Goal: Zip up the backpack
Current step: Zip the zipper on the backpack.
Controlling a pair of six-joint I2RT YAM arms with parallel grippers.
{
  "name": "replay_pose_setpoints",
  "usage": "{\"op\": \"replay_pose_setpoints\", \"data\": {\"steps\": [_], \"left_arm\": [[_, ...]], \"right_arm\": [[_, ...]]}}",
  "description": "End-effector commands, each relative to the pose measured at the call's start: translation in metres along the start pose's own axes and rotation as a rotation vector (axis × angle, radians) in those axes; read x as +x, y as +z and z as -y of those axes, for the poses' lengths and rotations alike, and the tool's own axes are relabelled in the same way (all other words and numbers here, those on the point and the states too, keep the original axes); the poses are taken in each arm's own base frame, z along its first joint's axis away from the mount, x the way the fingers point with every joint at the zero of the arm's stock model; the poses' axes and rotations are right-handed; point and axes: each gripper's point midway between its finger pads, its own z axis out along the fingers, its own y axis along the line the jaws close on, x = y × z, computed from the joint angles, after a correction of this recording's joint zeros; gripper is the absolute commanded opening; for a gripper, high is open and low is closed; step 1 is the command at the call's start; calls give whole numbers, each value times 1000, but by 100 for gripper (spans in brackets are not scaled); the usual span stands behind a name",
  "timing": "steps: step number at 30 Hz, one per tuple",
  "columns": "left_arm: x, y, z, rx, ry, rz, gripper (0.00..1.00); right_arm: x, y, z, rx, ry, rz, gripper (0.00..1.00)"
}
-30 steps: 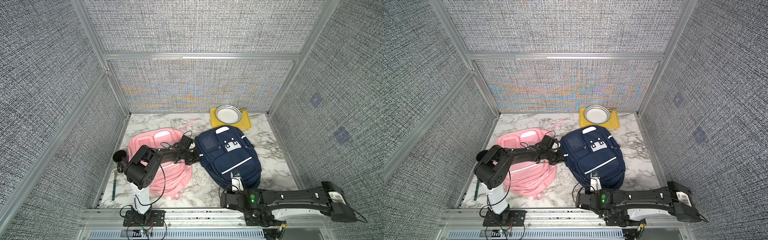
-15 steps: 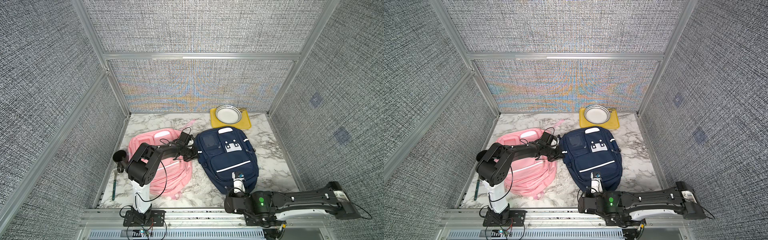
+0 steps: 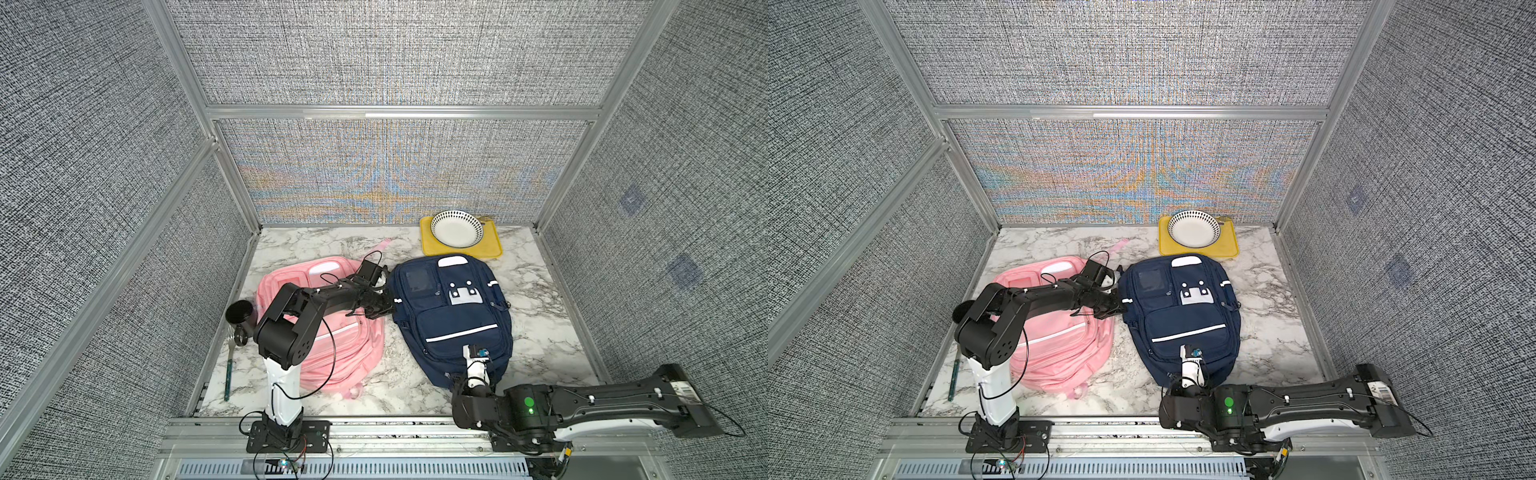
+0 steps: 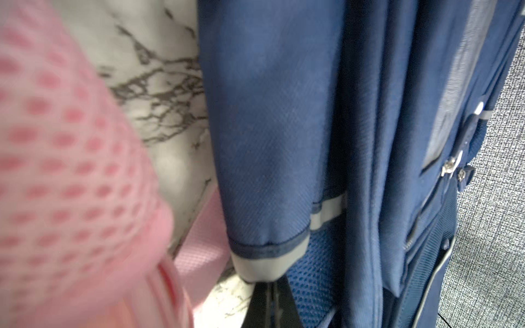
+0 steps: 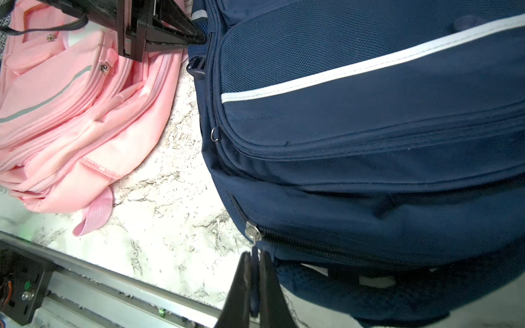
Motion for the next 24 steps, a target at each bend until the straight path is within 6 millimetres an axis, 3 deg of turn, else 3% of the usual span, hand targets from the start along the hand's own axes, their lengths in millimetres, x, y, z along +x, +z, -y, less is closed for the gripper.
{"op": "replay_pose_setpoints", "data": {"steps": [1, 7, 13, 19, 24], "left_arm": [[-4, -4, -19, -81, -11, 54, 0], [13, -23, -10, -52, -12, 54, 15], [44, -37, 8, -50, 18, 37, 28], [70, -50, 19, -55, 36, 30, 33], [100, -53, 17, -60, 18, 16, 34]], "right_arm": [[-1, 5, -11, -31, 5, 33, 0], [-11, 8, -25, -38, 14, 109, 0], [-13, 9, -29, -32, 14, 130, 0], [-7, 13, -30, -26, -9, 124, 0], [-2, 16, -29, -15, -33, 114, 0]]}}
